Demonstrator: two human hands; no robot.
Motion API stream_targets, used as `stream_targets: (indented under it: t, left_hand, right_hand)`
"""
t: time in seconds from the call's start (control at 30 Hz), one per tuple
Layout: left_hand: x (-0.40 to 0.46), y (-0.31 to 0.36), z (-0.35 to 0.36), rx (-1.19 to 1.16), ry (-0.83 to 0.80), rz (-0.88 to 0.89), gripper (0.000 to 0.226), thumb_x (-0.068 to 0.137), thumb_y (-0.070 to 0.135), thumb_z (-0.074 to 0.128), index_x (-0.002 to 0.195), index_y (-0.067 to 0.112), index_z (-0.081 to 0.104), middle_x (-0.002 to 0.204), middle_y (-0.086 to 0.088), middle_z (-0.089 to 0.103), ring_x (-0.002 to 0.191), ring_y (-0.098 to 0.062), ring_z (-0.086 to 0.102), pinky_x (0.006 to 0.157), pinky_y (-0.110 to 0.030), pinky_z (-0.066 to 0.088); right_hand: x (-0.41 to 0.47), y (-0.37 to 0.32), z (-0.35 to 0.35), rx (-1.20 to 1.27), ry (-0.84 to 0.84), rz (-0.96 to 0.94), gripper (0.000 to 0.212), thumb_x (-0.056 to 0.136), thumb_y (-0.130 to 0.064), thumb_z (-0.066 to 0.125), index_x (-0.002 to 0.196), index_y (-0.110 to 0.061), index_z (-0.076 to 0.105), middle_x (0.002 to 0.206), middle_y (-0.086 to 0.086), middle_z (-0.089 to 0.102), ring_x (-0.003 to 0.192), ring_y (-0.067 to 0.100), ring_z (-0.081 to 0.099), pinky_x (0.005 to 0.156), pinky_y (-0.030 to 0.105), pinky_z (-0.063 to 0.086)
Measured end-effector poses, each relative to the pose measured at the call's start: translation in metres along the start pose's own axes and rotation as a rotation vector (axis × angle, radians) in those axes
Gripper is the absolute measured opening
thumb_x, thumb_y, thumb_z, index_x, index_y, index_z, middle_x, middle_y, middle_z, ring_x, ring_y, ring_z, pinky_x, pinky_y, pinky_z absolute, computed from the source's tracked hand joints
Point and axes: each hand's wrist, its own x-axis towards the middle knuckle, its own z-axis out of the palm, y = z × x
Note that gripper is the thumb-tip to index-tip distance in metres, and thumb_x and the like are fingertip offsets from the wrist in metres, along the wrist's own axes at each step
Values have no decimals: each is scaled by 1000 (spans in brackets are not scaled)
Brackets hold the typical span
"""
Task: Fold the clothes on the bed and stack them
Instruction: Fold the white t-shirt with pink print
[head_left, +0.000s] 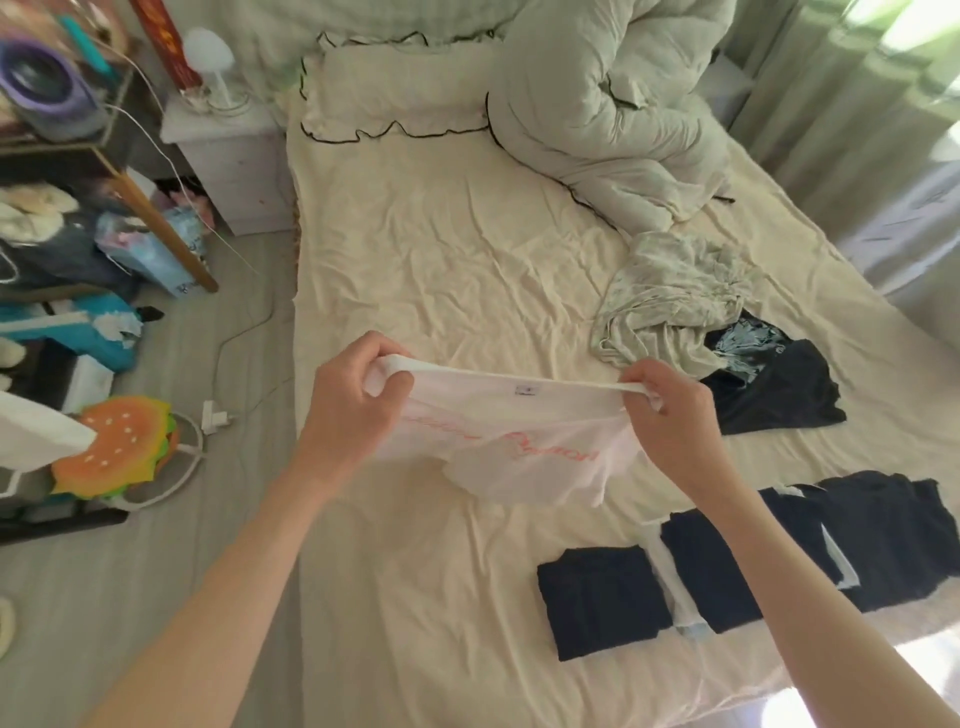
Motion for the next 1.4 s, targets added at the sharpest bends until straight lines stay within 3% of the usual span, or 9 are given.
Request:
stream_targets:
  t: [0.27, 0.47, 0.57, 0.83, 0.93, 1.07, 1.17, 1.27, 1.4]
  left_hand:
    - [-7, 32, -57, 122, -143, 97, 5, 79, 24, 52, 78, 27, 56, 71, -5, 59, 66, -16, 51, 55, -12, 34]
    - [-22, 33, -68, 201, -528, -125, 18, 80, 32, 72, 92, 30, 58, 88, 10, 62, 75, 6, 57, 62, -7, 42]
    - [-31, 36, -78, 122, -563, -62, 18, 87, 18, 65, 91, 36, 63, 88, 13, 67, 79, 5, 60, 66, -5, 43]
    - [-27, 49, -72, 361, -21, 136, 13, 87, 28, 63, 84, 16, 69, 72, 6, 59, 70, -6, 56, 64, -14, 41]
    - [-28, 40, -67, 472, -135, -13, 42, 85, 42, 60, 80, 0, 65, 70, -17, 61, 62, -27, 54, 58, -35, 40]
    - [-48, 37, -60, 254, -167, -90, 14, 83, 31, 68, 72, 23, 70, 66, 1, 66, 61, -10, 55, 55, -16, 36]
    - [-65, 44, -54, 44, -154, -138, 20, 79, 21, 73, 70, 39, 71, 73, 7, 69, 64, -1, 57, 59, -12, 39]
    - [-66, 50, -56, 22, -255, -188, 7, 69, 40, 70, 72, 46, 73, 79, -5, 71, 68, -13, 59, 64, -26, 42]
    - [-25, 37, -51, 184, -306, -188, 30, 65, 59, 64, 71, 30, 74, 73, -14, 67, 65, -29, 57, 59, -25, 39]
  right_hand:
    - [2, -49, -41, 135, -239, -41, 16, 83, -23, 49, 71, -13, 53, 63, -4, 47, 58, 6, 40, 53, 18, 28]
    - [-6, -50, -68, -232, -687, 19, 15, 84, -28, 67, 80, -26, 53, 79, -3, 54, 64, 9, 47, 59, 21, 33]
    - [-14, -46, -83, -158, -570, -8, 21, 86, -15, 65, 76, -32, 57, 72, -9, 55, 61, 4, 47, 58, 16, 32]
    - [-11, -44, -77, -1, -144, -11, 12, 86, -23, 65, 76, -18, 63, 69, 1, 61, 64, 15, 54, 59, 28, 40]
    - [-12, -33, -72, -76, -166, -25, 42, 87, -29, 63, 53, -15, 43, 49, -5, 41, 46, 11, 35, 48, 25, 25]
    - [-20, -18, -63, -215, -187, -15, 53, 90, -43, 54, 52, -13, 34, 46, -2, 32, 41, 11, 28, 47, 27, 20]
    - [-24, -9, -66, -180, -220, -16, 53, 88, -48, 55, 52, -13, 36, 43, -5, 30, 38, 8, 26, 45, 23, 20]
    - [-19, -3, -79, -51, -349, 48, 52, 81, -51, 62, 49, -16, 40, 38, -10, 30, 34, 6, 26, 38, 16, 21]
    - [18, 1, -79, -124, -392, 21, 54, 76, -53, 68, 49, -18, 37, 42, -9, 30, 35, 6, 27, 41, 20, 19]
